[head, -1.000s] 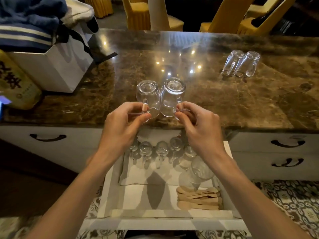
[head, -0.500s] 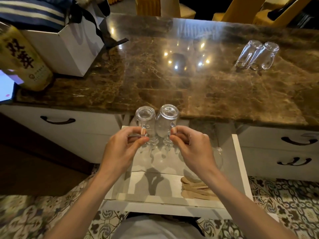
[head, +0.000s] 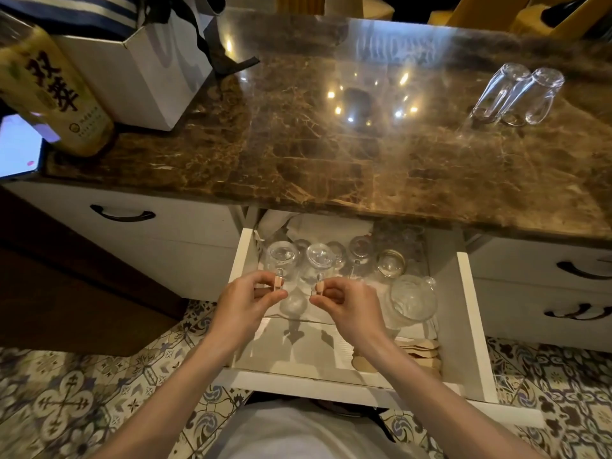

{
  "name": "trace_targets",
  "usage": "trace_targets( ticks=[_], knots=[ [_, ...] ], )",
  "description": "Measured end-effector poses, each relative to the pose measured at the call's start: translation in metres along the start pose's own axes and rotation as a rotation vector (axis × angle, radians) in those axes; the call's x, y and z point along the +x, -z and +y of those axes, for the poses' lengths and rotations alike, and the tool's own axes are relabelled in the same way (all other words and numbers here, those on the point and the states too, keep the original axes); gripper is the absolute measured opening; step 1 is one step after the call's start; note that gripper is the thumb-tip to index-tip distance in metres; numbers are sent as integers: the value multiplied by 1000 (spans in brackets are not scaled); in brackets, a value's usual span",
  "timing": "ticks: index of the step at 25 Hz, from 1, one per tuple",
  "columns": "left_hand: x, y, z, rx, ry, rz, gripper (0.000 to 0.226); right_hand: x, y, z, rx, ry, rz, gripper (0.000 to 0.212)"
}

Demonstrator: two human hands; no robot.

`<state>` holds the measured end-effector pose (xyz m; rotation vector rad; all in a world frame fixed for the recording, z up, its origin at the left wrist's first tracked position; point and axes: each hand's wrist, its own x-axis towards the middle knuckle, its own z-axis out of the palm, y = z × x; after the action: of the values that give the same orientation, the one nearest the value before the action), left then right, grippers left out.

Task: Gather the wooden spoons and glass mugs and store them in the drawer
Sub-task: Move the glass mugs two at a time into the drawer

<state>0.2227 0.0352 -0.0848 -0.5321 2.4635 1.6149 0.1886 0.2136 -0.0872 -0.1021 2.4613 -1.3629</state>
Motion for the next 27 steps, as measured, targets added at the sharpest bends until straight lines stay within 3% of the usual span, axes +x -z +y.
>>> trace_targets(
  ticks=[11, 27],
  knots=[
    [13, -13, -21, 147, 136, 10, 13, 8, -25, 17, -78, -187, -4, 7],
    [40, -30, -33, 117, 242, 4, 15, 26, -39, 22, 16, -455, -12, 17]
  ],
)
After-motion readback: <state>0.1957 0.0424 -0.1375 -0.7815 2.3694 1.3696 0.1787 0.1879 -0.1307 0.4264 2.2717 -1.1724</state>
